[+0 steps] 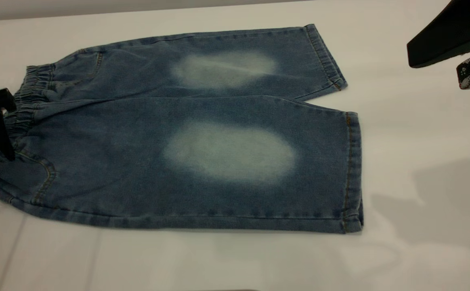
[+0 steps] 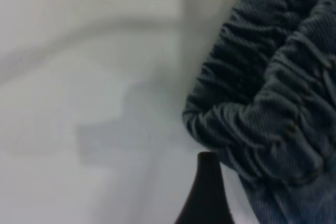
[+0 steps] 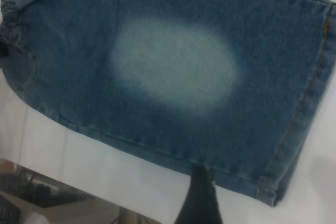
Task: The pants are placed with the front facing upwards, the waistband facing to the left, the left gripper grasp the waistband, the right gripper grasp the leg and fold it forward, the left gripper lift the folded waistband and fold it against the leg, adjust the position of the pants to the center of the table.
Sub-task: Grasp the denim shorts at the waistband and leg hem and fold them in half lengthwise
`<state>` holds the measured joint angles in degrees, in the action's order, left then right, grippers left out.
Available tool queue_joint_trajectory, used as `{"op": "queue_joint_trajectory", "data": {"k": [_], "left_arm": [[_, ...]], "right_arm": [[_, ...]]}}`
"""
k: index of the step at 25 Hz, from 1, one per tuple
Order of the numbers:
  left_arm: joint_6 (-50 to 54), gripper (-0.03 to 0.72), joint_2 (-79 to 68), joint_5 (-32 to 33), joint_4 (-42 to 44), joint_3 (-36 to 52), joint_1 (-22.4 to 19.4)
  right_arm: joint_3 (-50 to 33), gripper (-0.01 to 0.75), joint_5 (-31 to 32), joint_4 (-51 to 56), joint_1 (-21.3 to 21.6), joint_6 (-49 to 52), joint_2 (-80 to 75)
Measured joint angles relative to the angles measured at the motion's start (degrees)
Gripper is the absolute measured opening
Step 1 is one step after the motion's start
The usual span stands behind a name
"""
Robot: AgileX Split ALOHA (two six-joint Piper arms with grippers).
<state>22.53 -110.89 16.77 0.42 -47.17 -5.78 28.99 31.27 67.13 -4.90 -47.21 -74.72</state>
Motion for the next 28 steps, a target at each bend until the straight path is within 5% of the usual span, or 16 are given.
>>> {"op": "queue_joint_trajectory", "data": {"k": [15, 18, 23, 28], "left_arm": [[0.1, 0.521, -4.6, -2.7, 2.1, -1.3, 0.0], [0.1, 0.43, -4.8, -3.0, 2.3, -1.3, 0.0], [0.1, 0.122, -4.8, -4.5, 2.3, -1.3, 0.0], [-1.1, 0.083, -4.8, -2.7, 2.3, -2.9, 1.8]], "right_arm": [[0.0, 0.512, 0.1, 0.0, 0.0, 0.0, 0.0], [0.0, 0.512, 0.1, 0.0, 0.0, 0.3, 0.0], [-0.3, 0.512, 2.1, 0.0, 0.0, 2.7, -1.0], [-4.8, 0.512, 1.5, 2.0, 0.0, 3.0, -6.2]]}}
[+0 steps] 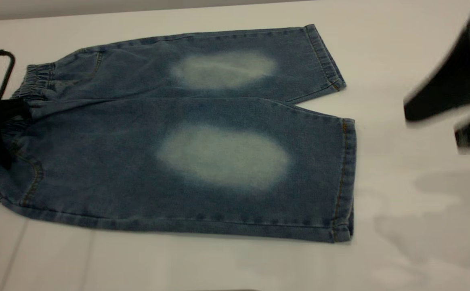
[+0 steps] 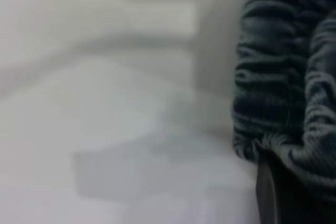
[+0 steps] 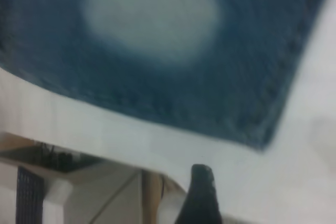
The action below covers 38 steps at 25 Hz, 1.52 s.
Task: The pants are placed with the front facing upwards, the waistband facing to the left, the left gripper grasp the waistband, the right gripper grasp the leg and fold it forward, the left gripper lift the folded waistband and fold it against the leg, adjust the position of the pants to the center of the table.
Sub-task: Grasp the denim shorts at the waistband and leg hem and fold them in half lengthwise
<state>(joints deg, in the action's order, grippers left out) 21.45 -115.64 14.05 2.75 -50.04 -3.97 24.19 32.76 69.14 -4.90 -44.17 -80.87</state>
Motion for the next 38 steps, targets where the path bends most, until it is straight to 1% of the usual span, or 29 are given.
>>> {"op": "queue_joint_trajectory", "data": {"k": [4, 9, 11, 16, 19, 22, 31, 35, 38], "left_arm": [[-2.5, 0.083, 2.0, 1.9, 0.0, -0.9, 3.4], [-2.9, 0.083, 4.4, 2.2, 0.0, -1.0, 7.7], [-2.9, 0.083, 5.0, 2.9, 0.0, -1.0, 9.0], [-3.0, 0.083, 6.9, 4.4, 0.0, -1.3, 11.1], [-3.0, 0.083, 8.1, 4.7, 0.0, -1.3, 11.3], [-3.0, 0.083, 8.7, 4.8, 0.0, -1.3, 11.3], [-3.0, 0.083, 8.8, 4.9, 0.0, -1.3, 11.3], [-3.0, 0.083, 8.8, 5.0, 0.0, -1.3, 11.3], [-3.0, 0.083, 8.8, 5.1, -0.1, -1.3, 11.3]], "right_arm": [[-1.5, 0.512, -0.6, 5.8, 0.0, -3.2, -7.2], [-1.5, 0.512, -0.3, 17.4, 0.0, -14.9, -17.4], [-1.5, 0.512, 0.9, 22.8, 0.0, -20.7, -21.5], [-1.4, 0.512, 7.4, 33.7, 0.0, -31.0, -31.5], [-0.7, 0.51, 9.6, 35.3, 0.0, -33.5, -35.8], [-0.1, 0.507, 10.2, 35.7, 0.0, -34.7, -38.8], [4.2, 0.499, 15.1, 35.4, 0.0, -35.7, -44.6], [7.2, 0.465, 16.6, 35.2, 0.0, -35.7, -46.4], [9.1, 0.406, 16.4, 35.2, 0.0, -35.7, -47.0]]}}
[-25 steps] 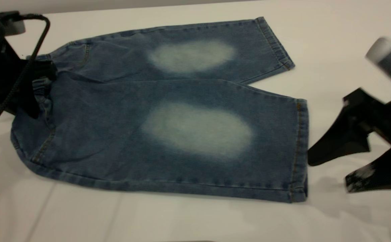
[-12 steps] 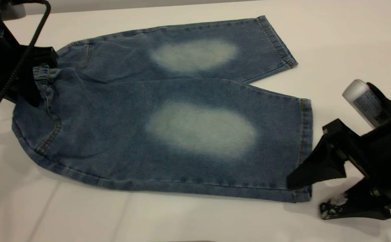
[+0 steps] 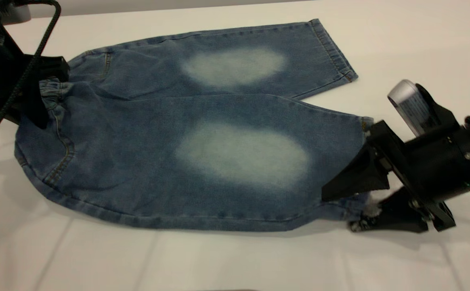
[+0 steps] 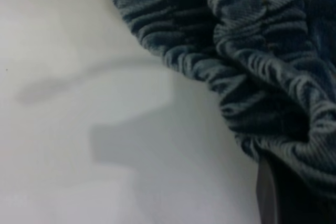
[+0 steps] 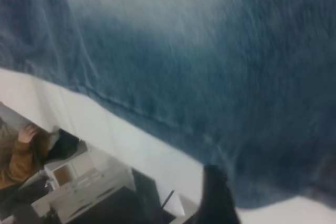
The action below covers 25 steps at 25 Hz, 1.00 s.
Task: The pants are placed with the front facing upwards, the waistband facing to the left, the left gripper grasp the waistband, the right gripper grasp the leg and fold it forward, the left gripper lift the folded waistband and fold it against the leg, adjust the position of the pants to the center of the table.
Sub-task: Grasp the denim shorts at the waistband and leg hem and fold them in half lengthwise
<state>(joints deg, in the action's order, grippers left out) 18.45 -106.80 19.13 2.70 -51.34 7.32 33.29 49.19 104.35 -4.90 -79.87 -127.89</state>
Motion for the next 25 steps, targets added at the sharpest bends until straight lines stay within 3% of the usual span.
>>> {"op": "queue_joint_trajectory", "data": {"k": [9, 18, 25], "left_arm": [[0.0, 0.083, 0.0, 0.3, 0.0, 0.0, 0.0], [-1.0, 0.083, 1.3, 0.5, 0.0, 0.0, 0.4], [-3.3, 0.083, 4.5, 4.2, -0.1, 0.0, 3.7]], "right_arm": [[1.4, 0.049, -2.5, 0.3, 0.0, 0.2, -0.5], [1.5, 0.033, 2.0, -0.6, 0.2, 0.2, 2.2], [1.5, 0.033, 3.5, -10.7, 4.4, 5.7, 10.9]]}}
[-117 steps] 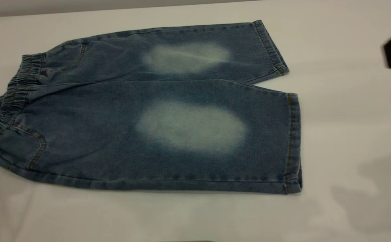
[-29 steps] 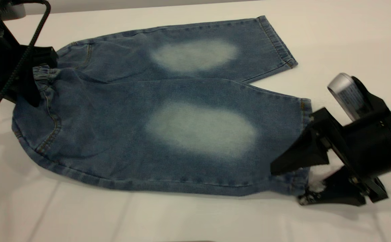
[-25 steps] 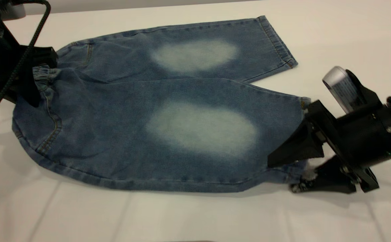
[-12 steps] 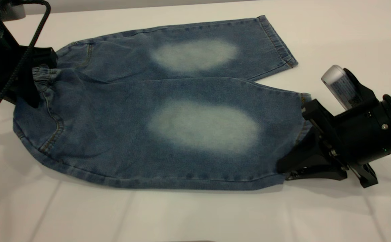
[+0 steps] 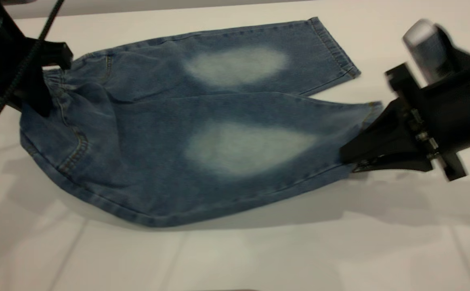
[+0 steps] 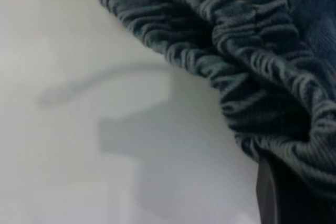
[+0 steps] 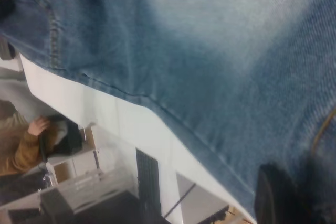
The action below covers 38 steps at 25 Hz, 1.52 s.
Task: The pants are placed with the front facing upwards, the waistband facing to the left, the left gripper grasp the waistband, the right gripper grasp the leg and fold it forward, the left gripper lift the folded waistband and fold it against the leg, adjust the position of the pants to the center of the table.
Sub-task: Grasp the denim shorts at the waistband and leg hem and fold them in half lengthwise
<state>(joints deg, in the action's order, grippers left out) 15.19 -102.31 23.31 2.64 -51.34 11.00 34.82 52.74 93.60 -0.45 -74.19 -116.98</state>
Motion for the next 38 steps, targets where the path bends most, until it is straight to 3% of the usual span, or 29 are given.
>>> {"op": "queue_joint_trajectory", "data": {"k": [7, 10, 16, 28, 38], "left_arm": [[-0.6, 0.083, 0.0, 3.0, -1.3, 3.7, 5.6], [-0.6, 0.083, 0.1, 6.0, -3.9, 4.1, 7.9], [-0.6, 0.083, 0.9, 5.3, -11.0, 4.0, 8.6], [10.7, 0.083, 8.3, -10.9, -20.4, 4.0, 8.6], [29.1, 0.084, 6.6, -25.8, -22.2, 4.0, 6.6]], "right_arm": [[-0.1, 0.033, 3.5, -9.3, 5.4, 9.6, 10.1], [-0.1, 0.033, 3.9, -9.5, 5.8, 12.5, 14.4], [2.5, 0.033, 4.1, -7.4, 5.8, 15.2, 16.0], [19.8, 0.033, 3.6, 1.4, 5.8, 20.6, 4.3], [32.5, 0.033, -4.5, 6.1, 5.6, 25.6, -4.6]]}}
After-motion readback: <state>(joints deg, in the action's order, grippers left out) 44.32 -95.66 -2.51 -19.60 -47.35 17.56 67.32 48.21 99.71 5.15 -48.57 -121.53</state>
